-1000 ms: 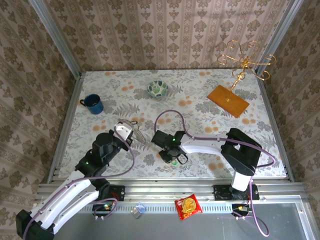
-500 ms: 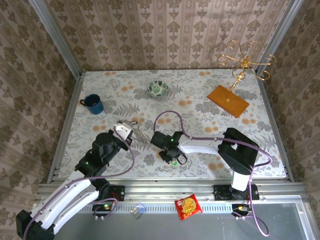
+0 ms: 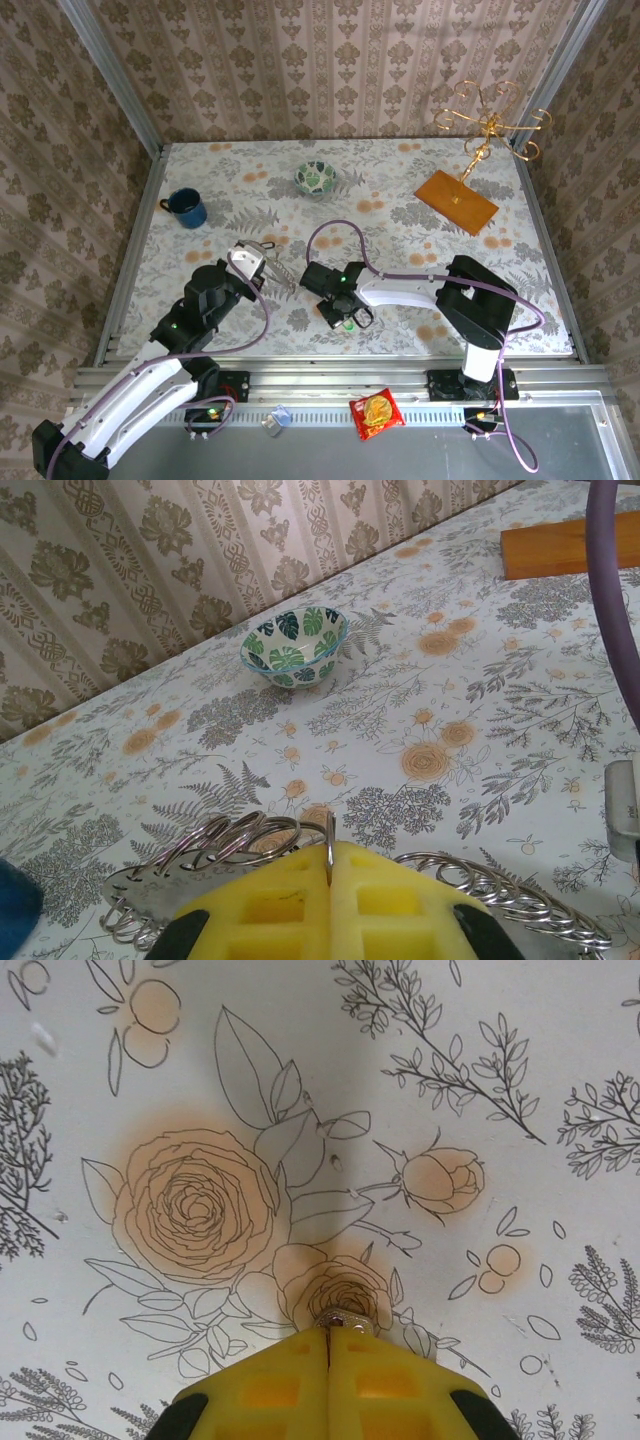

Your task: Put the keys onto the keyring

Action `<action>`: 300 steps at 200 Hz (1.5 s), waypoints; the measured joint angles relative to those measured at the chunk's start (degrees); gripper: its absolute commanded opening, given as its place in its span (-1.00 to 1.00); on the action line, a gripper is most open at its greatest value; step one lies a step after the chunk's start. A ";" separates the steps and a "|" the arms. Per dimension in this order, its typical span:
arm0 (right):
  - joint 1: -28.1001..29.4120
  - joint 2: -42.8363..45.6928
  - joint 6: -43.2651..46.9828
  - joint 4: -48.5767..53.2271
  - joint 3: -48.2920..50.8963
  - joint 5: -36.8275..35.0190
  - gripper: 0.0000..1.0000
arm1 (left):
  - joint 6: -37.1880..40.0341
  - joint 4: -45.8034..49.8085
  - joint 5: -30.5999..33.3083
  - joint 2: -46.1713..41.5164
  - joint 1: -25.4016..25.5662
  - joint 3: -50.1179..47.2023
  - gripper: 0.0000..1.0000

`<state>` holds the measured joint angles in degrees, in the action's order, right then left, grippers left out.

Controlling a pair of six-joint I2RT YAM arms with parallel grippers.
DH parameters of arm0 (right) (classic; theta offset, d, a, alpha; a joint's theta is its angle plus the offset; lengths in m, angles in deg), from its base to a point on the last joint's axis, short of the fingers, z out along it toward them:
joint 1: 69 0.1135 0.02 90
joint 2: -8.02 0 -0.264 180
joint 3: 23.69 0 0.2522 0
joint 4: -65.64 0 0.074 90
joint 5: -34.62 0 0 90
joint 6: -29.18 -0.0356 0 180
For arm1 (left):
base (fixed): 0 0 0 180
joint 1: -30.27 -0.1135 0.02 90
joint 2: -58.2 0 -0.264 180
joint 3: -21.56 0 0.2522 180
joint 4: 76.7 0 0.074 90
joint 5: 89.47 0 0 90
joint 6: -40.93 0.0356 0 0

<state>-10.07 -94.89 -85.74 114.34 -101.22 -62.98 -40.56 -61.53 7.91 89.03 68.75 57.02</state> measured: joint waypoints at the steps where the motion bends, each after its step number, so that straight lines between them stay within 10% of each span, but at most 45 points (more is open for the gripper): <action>1: 0.00 0.02 0.00 0.00 0.00 0.00 -1.00 | 0.00 0.00 -0.02 0.00 0.00 0.00 -1.00; 77: -0.79 17.64 5.81 -4.20 5.03 3.48 -1.00 | 1.14 0.00 -7.26 2.67 -0.02 0.09 -1.00; 142: -11.28 33.35 14.88 -13.35 15.26 22.45 -1.00 | 4.70 2.16 -24.76 9.70 0.07 3.87 -1.00; 300: -15.61 34.10 22.21 -20.96 15.50 40.81 -1.00 | 6.49 0.76 -38.69 20.24 5.38 6.71 -1.00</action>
<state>-25.67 -60.79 -63.54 93.38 -85.72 -22.17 -34.07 -60.77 -30.78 109.27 74.13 63.73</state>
